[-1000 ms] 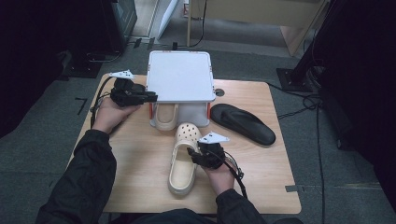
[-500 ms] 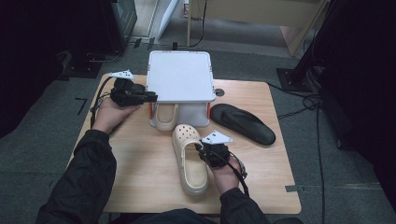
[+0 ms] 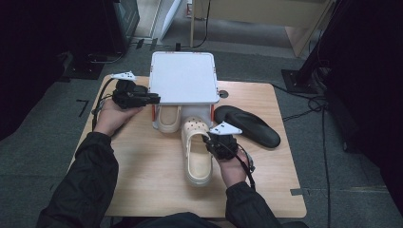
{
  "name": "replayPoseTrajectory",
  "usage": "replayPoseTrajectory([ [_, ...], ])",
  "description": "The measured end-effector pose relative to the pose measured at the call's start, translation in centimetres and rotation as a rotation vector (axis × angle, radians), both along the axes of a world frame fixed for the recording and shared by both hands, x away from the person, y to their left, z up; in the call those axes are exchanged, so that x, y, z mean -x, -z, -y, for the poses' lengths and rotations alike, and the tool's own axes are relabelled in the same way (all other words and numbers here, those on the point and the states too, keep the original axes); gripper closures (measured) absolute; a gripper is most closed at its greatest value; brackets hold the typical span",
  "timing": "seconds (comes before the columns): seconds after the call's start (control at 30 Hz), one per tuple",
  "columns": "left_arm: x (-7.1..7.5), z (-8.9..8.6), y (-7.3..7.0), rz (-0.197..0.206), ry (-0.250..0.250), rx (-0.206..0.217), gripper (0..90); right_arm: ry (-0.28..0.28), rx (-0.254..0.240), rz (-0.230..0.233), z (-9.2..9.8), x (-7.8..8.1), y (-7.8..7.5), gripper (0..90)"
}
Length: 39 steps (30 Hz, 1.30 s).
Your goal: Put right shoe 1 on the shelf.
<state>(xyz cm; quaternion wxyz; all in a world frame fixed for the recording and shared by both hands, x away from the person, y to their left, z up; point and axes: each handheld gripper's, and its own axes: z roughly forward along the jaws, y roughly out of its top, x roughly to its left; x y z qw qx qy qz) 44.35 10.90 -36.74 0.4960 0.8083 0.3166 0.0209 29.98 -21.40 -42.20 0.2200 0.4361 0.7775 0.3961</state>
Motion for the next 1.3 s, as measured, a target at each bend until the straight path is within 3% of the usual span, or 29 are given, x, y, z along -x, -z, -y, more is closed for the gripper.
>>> replayPoseTrajectory([
  [0.27,0.0,0.0,0.0,-0.001,0.000,0.001,73.8,0.022,-0.017,0.028,-0.1,-1.9,-0.8,79.1],
  [0.43,0.0,-0.1,0.1,-0.004,0.000,0.007,73.8,0.012,0.030,0.010,-0.5,-1.9,0.2,78.4],
  [0.8,0.0,-0.1,0.1,-0.003,-0.001,0.007,73.8,0.039,0.065,0.001,-1.3,-2.8,1.6,76.1],
  [1.13,0.0,-0.1,0.1,-0.004,0.000,0.010,73.8,0.044,0.007,-0.029,-0.6,-3.5,1.9,68.1],
  [1.3,0.0,-0.1,0.1,-0.003,-0.002,0.009,73.8,0.008,-0.043,-0.041,0.1,-2.8,1.4,55.3],
])
